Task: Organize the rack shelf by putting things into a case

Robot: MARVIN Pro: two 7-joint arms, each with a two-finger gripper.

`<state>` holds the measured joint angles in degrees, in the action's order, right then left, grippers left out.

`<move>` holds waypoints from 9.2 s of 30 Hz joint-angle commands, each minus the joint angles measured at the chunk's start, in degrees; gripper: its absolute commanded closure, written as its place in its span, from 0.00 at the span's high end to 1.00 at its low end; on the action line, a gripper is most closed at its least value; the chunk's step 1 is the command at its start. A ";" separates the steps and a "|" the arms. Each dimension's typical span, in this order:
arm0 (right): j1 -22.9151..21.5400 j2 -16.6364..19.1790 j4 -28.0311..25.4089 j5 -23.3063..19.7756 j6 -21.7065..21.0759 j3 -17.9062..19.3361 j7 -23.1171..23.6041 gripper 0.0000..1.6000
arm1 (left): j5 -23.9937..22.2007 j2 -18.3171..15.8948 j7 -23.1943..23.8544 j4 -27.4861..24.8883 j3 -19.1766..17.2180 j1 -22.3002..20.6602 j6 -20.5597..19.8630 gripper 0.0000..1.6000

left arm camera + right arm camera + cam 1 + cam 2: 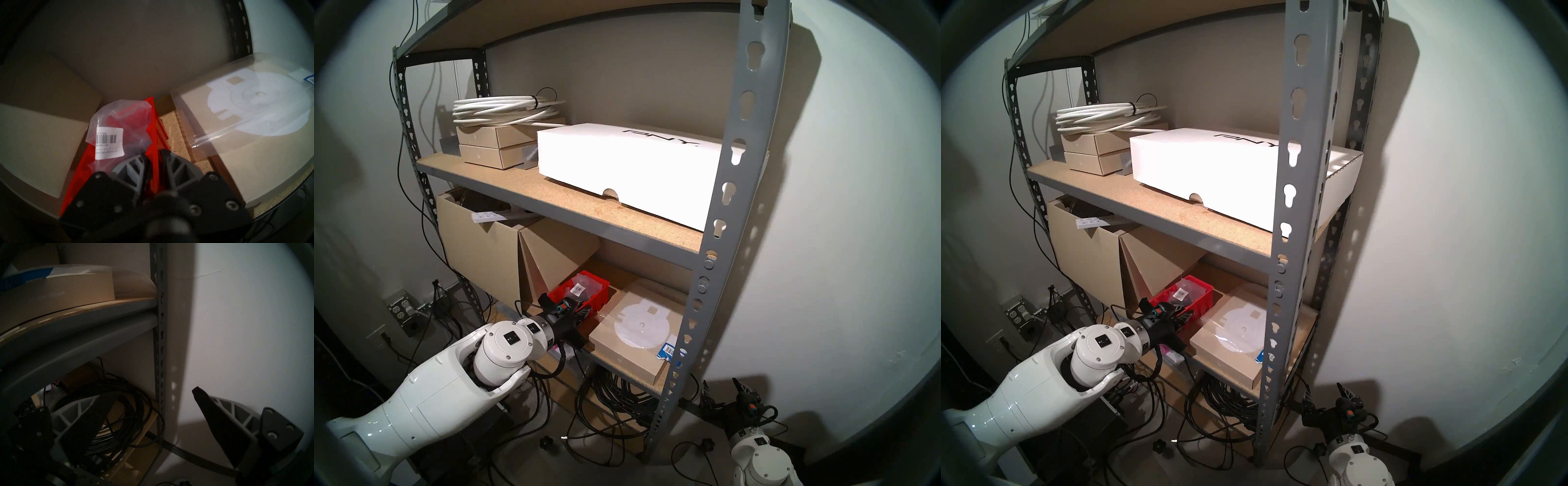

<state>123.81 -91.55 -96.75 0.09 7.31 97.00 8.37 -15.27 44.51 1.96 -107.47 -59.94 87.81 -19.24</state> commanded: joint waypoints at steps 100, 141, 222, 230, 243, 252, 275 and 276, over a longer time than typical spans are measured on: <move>-0.02 -0.02 -1.03 -0.01 0.05 -0.01 -0.01 1.00 | -14.33 1.96 3.48 1.35 -5.10 0.67 -4.37 0.00; -0.04 -0.02 -0.99 -0.02 0.09 -0.01 0.00 1.00 | -7.14 -1.88 1.37 -7.09 -3.47 -3.95 -7.06 0.00; -0.05 -0.02 -0.96 -0.02 0.11 -0.01 0.00 1.00 | -27.07 -11.11 5.09 -14.86 -22.28 13.62 -1.37 0.95; -0.03 -0.02 -1.01 -0.02 0.07 -0.01 -0.01 1.00 | -27.86 -10.39 6.27 -14.47 -24.34 17.96 1.93 0.90; -0.02 -0.02 -1.03 -0.01 0.05 -0.01 -0.01 1.00 | -26.48 -9.39 6.59 -13.09 -23.82 21.15 6.42 0.85; -0.02 -0.02 -1.03 -0.01 0.05 -0.01 -0.01 1.00 | -21.22 -9.02 6.90 -11.59 -19.90 19.83 8.78 0.79; -0.02 -0.02 -1.01 -0.02 0.07 -0.01 -0.01 1.00 | -13.64 -5.89 8.08 -6.37 -13.33 14.36 10.39 0.75; -0.03 -0.02 -1.01 -0.02 0.07 -0.01 -0.01 1.00 | -13.64 -5.51 7.92 -6.08 -13.15 14.22 10.55 0.75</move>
<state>123.81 -91.54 -96.74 0.09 7.31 97.00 8.37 -31.02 36.90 10.28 -114.79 -74.82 105.64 -9.23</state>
